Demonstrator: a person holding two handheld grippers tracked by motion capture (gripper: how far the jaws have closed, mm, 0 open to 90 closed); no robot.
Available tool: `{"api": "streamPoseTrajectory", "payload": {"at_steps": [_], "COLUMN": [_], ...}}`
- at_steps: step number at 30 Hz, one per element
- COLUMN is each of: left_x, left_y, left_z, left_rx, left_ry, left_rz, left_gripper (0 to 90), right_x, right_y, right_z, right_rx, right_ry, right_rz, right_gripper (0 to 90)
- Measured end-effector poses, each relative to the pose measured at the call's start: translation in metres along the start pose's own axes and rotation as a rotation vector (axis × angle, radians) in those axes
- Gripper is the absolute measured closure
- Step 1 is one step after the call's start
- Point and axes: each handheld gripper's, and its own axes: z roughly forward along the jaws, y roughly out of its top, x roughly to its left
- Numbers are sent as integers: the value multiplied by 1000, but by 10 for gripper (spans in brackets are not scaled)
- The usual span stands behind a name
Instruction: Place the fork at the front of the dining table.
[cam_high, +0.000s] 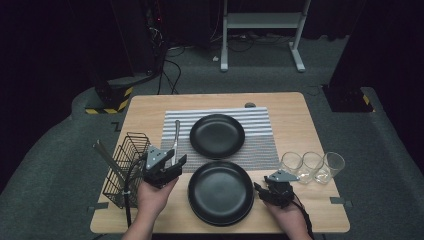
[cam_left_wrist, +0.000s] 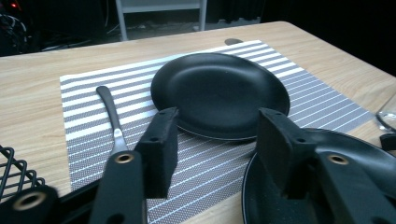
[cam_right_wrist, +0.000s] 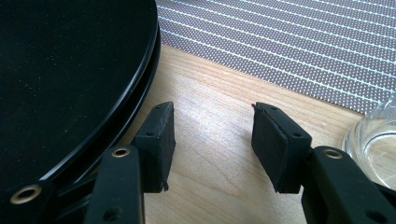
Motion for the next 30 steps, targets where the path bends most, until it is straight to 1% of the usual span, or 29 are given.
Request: {"api": "streamPoseTrajectory", "payload": {"at_steps": [2, 3, 5, 8, 12, 16, 22, 26, 27, 30], "left_x": [0, 0, 0, 0, -1, 1, 2, 1, 0, 0], "left_y": [0, 0, 1, 3, 5, 7, 9, 12, 14, 17], "left_z": [-1, -3, -5, -8, -16, -21, -28, -34, -38, -42], "left_rx": [-1, -6, -11, -9, -36, -46, -54, -61, -72, -81], "left_ry": [1, 3, 4, 9, 42, 64, 74, 82, 89, 94], "left_rz": [4, 8, 2, 4, 5, 9, 5, 11, 13, 14], "left_gripper": [558, 594, 641, 723, 815, 896, 895, 866, 855, 832], "right_x": [0, 0, 0, 0, 0, 0, 0, 1, 1, 1], "right_y": [0, 0, 0, 0, 0, 0, 0, 0, 0, 0], "right_z": [0, 0, 0, 0, 0, 0, 0, 0, 0, 0], "right_rx": [0, 0, 0, 0, -1, -2, -1, -1, -1, 0], "right_ry": [0, -1, -2, -2, -1, 1, -1, -2, -2, -2], "right_rz": [0, 0, -1, -2, -2, -2, -2, -2, -2, -2], "right_gripper": [491, 490, 491, 490, 490, 490, 490, 490, 490, 490]}}
